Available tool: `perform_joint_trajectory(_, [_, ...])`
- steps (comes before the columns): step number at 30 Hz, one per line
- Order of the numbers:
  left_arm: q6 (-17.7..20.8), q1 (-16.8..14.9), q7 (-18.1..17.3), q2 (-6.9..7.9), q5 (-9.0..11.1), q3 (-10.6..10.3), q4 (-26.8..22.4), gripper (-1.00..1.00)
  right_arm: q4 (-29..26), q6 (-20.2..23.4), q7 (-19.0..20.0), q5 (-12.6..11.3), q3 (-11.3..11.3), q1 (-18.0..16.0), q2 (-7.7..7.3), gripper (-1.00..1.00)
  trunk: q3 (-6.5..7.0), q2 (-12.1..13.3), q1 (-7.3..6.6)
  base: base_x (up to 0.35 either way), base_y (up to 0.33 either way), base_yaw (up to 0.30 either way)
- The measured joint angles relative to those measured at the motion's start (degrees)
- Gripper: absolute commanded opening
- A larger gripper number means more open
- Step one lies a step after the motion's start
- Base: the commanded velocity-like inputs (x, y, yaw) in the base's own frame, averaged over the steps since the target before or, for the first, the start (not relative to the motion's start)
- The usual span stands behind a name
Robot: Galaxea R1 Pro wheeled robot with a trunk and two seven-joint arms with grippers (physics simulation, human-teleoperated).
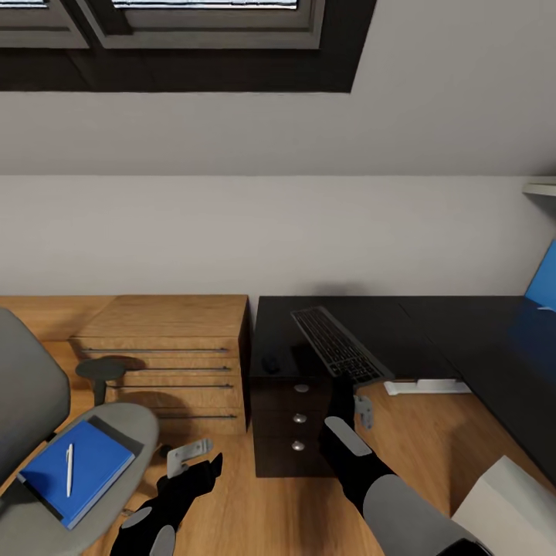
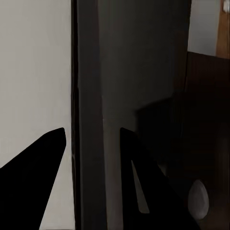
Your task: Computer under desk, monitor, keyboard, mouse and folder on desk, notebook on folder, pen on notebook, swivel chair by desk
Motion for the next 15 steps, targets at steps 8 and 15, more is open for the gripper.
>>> perform_joint_trajectory(8, [0.0,0.0,0.0,-0.02,-0.07,-0.04,0.05,1.0,0.32,0.01,0.01,0.3,-0.01,-0.01,0.0,-1.0,-1.44,-3.21,1.76,0.0,0.0,0.0])
perform_joint_trajectory(15, [0.0,0.0,0.0,-0.09,-0.09,-0.09,0.19,1.0,0.32,0.04,0.01,0.26,-0.05,-0.01,0.0,-1.0,-2.69,-6.02,3.3,0.0,0.0,0.0])
